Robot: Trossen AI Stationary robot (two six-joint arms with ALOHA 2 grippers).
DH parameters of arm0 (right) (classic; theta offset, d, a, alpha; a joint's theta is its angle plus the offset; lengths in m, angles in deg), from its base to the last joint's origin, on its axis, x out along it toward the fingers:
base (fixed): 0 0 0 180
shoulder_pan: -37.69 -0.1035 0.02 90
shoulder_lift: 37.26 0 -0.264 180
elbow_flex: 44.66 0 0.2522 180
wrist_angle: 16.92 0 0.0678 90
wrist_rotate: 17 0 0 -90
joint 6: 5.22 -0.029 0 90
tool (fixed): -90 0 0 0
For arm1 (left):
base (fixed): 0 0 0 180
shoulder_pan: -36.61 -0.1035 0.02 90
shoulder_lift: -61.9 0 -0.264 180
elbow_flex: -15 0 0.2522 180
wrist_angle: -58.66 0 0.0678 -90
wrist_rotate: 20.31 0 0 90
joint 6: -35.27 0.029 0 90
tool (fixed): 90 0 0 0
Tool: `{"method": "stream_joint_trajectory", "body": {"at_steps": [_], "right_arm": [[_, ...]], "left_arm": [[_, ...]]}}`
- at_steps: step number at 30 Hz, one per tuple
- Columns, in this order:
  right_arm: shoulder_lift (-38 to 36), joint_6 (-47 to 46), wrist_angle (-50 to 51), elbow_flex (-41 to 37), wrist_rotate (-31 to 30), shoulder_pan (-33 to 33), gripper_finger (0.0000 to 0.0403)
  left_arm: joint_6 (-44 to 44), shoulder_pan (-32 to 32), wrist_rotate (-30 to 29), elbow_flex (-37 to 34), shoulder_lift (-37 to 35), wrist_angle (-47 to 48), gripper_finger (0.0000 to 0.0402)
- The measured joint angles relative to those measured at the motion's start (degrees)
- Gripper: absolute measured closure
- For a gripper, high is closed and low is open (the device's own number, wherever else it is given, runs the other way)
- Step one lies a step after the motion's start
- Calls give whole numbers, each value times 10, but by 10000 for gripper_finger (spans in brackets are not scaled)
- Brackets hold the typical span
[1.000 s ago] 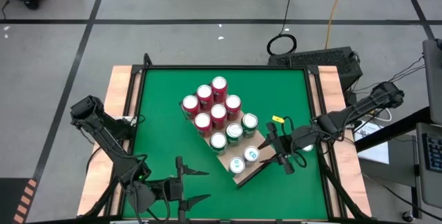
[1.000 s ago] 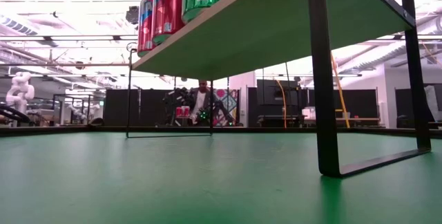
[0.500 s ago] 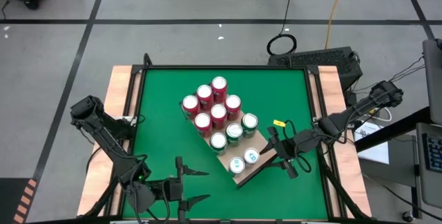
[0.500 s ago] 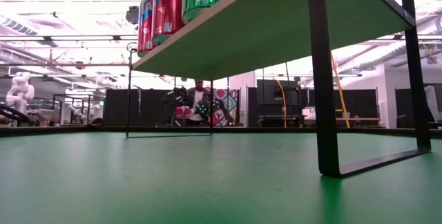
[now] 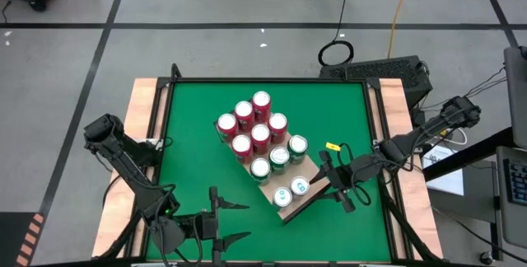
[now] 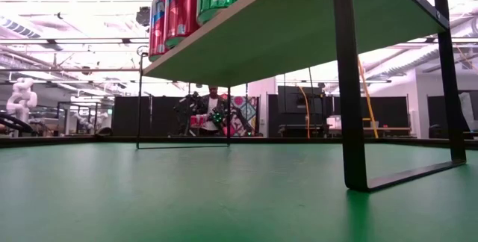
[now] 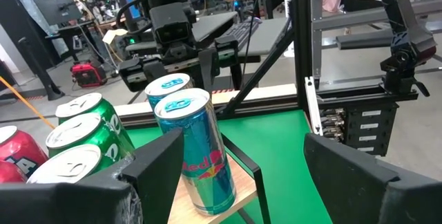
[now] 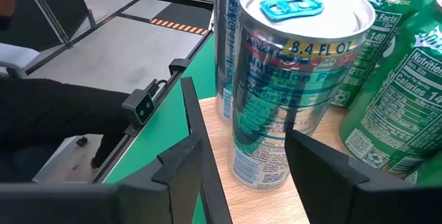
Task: Place canned beverage on shelf
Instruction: Put the blue soda can on the shelf aligned with the other blue soda can
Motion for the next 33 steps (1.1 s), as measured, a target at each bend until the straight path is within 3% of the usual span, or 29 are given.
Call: {"method": "stream_joint_trajectory", "body": {"at_steps": [20, 28, 33], "right_arm": [[17, 2, -7, 0, 0, 0, 209], [-4, -8, -3, 0, 0, 0, 209], [-15, -56, 79, 42, -27, -8, 209]], "left_arm": [[-16, -3, -1, 0, 12, -5, 107], [-50, -3, -28, 0, 34, -7, 107], [-76, -3, -29, 0, 41, -7, 107]]}}
